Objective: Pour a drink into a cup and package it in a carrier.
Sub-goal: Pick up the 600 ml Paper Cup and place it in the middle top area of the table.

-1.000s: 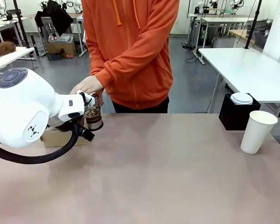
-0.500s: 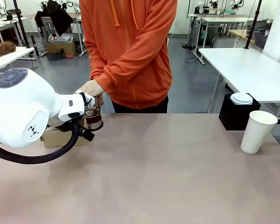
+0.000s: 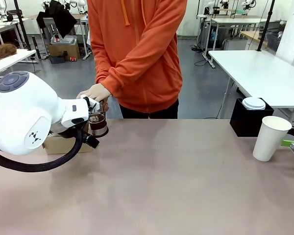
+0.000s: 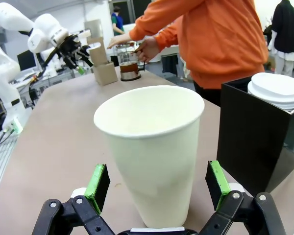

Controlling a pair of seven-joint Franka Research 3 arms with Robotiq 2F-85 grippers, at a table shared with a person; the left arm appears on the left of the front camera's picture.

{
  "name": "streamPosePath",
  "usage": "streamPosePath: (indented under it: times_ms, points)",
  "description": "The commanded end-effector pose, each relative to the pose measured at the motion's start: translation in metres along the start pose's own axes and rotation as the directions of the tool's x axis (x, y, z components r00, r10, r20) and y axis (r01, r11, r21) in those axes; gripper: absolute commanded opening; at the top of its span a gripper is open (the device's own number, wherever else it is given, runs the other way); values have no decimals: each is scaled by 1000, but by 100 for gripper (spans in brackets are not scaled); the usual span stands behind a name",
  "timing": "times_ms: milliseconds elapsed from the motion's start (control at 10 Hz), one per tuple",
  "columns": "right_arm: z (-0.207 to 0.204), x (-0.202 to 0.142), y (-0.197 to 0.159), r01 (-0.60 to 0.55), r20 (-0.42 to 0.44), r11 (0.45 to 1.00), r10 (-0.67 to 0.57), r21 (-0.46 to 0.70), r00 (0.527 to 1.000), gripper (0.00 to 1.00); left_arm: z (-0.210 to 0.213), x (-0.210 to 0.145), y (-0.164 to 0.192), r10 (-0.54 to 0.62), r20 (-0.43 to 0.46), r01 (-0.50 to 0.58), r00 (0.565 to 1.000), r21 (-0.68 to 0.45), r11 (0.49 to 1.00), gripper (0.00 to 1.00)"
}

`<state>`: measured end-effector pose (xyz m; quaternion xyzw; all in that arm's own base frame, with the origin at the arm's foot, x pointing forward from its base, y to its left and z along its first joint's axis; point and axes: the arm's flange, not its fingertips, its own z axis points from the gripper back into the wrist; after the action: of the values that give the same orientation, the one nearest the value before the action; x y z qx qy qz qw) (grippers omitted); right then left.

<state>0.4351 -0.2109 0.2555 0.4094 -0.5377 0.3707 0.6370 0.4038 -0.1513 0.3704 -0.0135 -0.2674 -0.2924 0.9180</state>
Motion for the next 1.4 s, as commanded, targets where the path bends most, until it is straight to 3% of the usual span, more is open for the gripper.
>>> streamPosePath:
  times_ms: [0, 1000, 1100, 1200, 1300]
  points:
    - [-13, 2, 10, -31, 6, 999, 32, -23, 999, 100, 0, 0, 0, 0, 0, 0, 1000, -1, 1000, 100]
    - [-64, -17, 12, 9, 38, 1000, -9, 10, 999, 100, 0, 0, 0, 0, 0, 0, 1000, -1, 1000, 100]
    - [-64, -18, 12, 10, 42, 1000, -11, 7, 999, 80, 0, 0, 0, 0, 0, 0, 1000, -1, 1000, 100]
    - [-55, -18, 9, 57, 7, 998, -57, 27, 998, 80, 0, 0, 0, 0, 0, 0, 1000, -1, 1000, 100]
    - [-58, -16, 11, 43, 31, 998, -44, 36, 999, 80, 0, 0, 0, 0, 0, 0, 1000, -1, 1000, 100]
